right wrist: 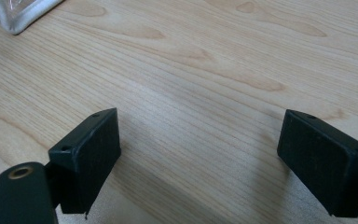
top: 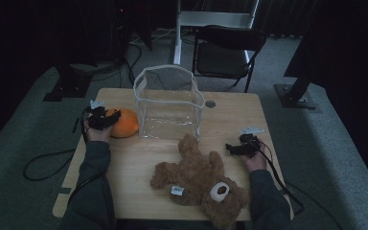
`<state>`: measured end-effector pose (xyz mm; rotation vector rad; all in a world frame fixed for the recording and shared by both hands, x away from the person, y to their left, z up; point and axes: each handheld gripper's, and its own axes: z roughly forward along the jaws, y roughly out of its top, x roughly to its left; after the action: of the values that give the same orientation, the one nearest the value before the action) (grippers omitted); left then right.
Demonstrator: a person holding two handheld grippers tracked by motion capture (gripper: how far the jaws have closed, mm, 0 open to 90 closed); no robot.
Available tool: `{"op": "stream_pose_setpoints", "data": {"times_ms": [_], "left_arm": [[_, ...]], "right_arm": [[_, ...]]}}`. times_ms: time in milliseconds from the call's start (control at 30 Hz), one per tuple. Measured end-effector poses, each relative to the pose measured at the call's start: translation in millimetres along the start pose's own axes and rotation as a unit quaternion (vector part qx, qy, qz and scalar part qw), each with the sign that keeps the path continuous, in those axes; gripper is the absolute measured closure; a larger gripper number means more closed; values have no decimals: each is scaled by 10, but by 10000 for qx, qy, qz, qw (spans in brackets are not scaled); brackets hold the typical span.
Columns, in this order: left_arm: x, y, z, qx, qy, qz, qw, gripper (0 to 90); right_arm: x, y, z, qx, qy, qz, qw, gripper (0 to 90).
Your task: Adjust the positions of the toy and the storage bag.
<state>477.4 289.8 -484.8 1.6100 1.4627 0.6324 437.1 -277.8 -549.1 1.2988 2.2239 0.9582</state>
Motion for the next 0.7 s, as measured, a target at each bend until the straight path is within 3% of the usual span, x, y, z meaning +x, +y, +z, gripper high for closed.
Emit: {"op": "stream_pose_setpoints", "data": {"times_ms": [33,67,167,267,500,700], "left_arm": [[26,4,-9,-7,-46,-139,9999,481],[35,19,-15,29,-49,-144,9999,464],[23,75,-53,170,-22,48,9998,416],[13,94,-69,233,-25,103,9997,382],[-18,117,-106,181,-1,164,9997,305],[-40,171,-219,15,-19,231,9997,304]], "right_arm": [[0,0,0,0,0,0,10000,123],[0,0,0,-1,0,0,10000,123],[0,0,0,0,-1,0,10000,123],[0,0,0,-1,-3,0,10000,123],[2,0,0,-2,-8,7,10000,123],[1,0,0,0,-12,8,10000,123]]}}
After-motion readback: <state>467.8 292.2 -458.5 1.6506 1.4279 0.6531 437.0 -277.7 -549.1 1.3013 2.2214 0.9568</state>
